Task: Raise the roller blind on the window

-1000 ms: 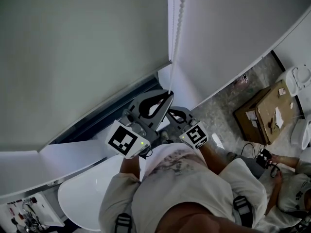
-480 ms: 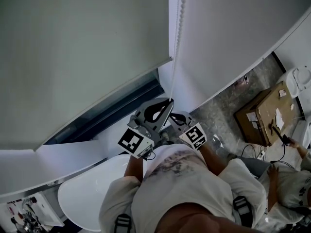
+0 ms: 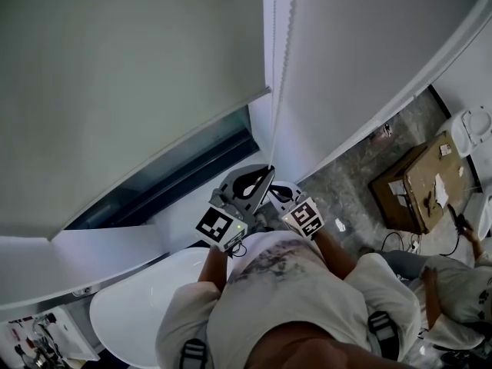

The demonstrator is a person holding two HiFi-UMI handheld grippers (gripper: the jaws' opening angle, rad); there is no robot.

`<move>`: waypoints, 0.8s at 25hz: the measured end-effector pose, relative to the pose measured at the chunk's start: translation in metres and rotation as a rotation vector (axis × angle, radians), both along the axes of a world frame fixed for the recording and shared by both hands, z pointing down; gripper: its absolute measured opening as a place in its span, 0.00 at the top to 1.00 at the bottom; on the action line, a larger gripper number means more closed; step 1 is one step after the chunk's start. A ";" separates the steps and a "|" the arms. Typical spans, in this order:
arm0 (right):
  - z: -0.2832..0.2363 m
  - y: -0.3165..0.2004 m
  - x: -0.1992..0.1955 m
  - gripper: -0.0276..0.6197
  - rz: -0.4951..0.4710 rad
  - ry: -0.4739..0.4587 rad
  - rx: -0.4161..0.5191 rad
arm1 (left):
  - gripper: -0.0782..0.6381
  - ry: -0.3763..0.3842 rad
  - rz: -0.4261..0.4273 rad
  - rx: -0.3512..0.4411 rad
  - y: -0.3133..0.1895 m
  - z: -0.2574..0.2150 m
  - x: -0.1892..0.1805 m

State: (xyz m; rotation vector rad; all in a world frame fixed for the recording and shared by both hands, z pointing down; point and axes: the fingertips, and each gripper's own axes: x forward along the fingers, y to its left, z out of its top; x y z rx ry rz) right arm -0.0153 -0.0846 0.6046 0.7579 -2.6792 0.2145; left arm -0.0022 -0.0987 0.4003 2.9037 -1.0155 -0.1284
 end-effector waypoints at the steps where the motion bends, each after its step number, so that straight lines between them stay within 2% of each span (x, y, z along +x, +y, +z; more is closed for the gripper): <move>1: 0.004 0.001 0.000 0.86 -0.003 0.011 -0.005 | 0.88 -0.007 -0.003 -0.004 0.000 0.004 0.000; 9: 0.003 0.011 -0.001 0.86 -0.016 0.049 0.023 | 0.88 -0.008 -0.008 -0.004 0.001 0.008 -0.005; 20: -0.105 0.014 0.011 0.86 0.016 -0.115 0.152 | 0.88 -0.008 -0.024 0.007 0.000 0.006 -0.007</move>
